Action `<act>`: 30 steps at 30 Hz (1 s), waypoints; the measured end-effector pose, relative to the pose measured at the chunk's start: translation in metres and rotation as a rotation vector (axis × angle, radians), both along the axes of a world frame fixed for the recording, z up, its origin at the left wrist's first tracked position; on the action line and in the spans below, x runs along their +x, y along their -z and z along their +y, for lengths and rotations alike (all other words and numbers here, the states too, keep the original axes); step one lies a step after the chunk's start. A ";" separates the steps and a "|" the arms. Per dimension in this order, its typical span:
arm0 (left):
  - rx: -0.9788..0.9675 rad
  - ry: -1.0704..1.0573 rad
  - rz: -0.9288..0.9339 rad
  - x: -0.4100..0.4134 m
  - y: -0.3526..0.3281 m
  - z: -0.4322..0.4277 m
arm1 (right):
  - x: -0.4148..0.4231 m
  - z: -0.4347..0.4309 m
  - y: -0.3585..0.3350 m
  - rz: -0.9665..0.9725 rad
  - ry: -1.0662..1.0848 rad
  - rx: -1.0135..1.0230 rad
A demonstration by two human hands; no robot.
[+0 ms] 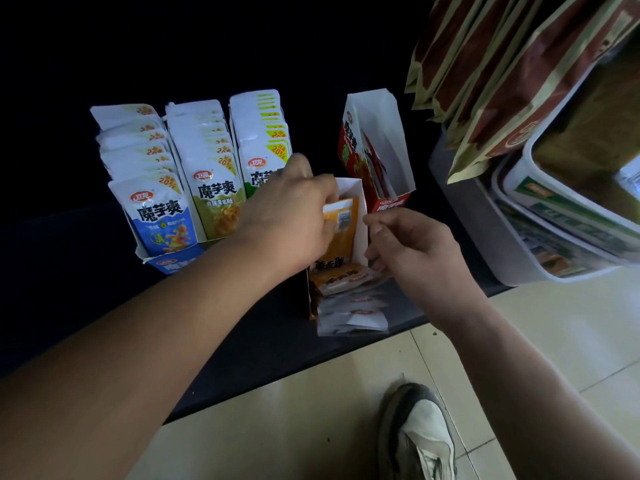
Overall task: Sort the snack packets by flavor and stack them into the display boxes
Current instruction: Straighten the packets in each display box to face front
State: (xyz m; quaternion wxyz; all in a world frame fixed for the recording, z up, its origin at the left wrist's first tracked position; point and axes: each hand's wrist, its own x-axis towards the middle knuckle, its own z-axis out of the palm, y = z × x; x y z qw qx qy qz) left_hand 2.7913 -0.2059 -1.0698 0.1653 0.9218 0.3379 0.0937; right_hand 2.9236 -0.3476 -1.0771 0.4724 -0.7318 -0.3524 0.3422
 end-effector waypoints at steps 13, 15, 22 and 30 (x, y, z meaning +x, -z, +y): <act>-0.623 0.092 -0.637 -0.063 -0.044 -0.052 | -0.001 0.004 -0.021 0.314 0.126 -0.141; -0.696 0.133 -0.727 -0.074 -0.039 -0.054 | 0.001 0.003 -0.022 0.339 0.107 -0.145; -0.721 -0.139 -0.740 -0.076 -0.019 -0.063 | -0.005 0.011 -0.021 0.528 0.205 0.048; -0.770 -0.318 -0.567 -0.063 -0.015 -0.045 | 0.001 0.011 -0.037 0.407 0.226 0.346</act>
